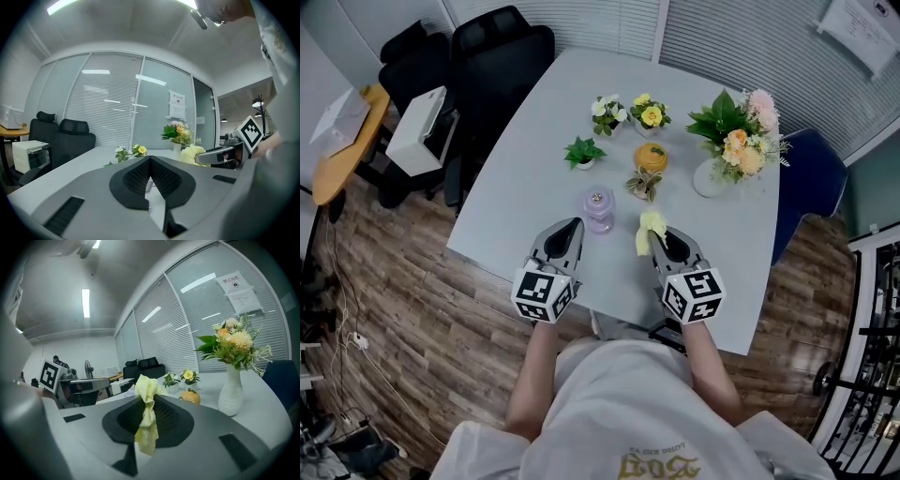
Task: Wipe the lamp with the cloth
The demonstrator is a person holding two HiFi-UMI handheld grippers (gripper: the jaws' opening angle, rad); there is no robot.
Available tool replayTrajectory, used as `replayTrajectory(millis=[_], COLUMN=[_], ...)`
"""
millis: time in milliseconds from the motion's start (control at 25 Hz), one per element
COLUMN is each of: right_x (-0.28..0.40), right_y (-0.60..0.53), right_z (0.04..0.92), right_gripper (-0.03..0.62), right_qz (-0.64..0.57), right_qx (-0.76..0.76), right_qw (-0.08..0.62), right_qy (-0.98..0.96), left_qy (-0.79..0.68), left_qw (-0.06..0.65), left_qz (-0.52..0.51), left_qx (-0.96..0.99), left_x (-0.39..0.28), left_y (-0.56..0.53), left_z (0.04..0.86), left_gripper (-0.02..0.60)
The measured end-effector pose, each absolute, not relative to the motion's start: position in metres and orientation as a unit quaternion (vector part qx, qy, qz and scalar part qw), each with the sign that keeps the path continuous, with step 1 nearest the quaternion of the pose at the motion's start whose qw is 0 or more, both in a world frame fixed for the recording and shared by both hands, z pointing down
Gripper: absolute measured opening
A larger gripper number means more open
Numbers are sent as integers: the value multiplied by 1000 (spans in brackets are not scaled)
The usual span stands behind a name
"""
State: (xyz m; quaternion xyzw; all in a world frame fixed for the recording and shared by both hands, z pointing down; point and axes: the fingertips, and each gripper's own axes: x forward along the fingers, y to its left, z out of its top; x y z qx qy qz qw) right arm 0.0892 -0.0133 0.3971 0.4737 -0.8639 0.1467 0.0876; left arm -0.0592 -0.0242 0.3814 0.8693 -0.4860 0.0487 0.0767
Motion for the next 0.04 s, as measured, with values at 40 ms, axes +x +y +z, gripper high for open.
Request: replayTrajectory(millis=[40], right_x=[90], right_y=[-13], right_z=[397], right_gripper=[54], right_qz=[147], right_qx=[474], right_qw=[88], right_qy=[-864], left_qy=[-487], left_qw=[76], left_qz=[49], left_qx=[869], left_x=[-59], left_y=[-24], left_z=[381], left_gripper=[3])
